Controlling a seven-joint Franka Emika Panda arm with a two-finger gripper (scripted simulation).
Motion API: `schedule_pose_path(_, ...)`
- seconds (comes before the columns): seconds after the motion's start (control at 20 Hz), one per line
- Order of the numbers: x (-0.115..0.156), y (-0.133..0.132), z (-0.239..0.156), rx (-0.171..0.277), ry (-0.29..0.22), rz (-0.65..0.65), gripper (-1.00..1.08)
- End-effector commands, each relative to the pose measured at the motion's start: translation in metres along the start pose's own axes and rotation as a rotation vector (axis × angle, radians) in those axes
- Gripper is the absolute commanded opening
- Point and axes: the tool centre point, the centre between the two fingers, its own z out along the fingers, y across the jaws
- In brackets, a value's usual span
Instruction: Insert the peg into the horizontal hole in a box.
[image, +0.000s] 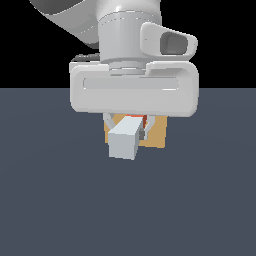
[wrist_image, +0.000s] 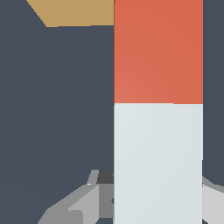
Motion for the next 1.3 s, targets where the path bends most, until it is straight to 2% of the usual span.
schedule_pose_path(0.0, 0.012, -0.003, -0.011, -0.002, 0.000, -0.012, -1.00)
schedule_pose_path(0.2, 0.022, -0.005, -0.018, -0.002, 0.000, -0.021, -1.00)
schedule_pose_path(1.0, 0.030, -0.005, -0.023, -0.001, 0.002, -0.029, -1.00)
schedule_pose_path(1.25, 0.048, -0.006, -0.023, -0.001, 0.002, -0.029, -1.00)
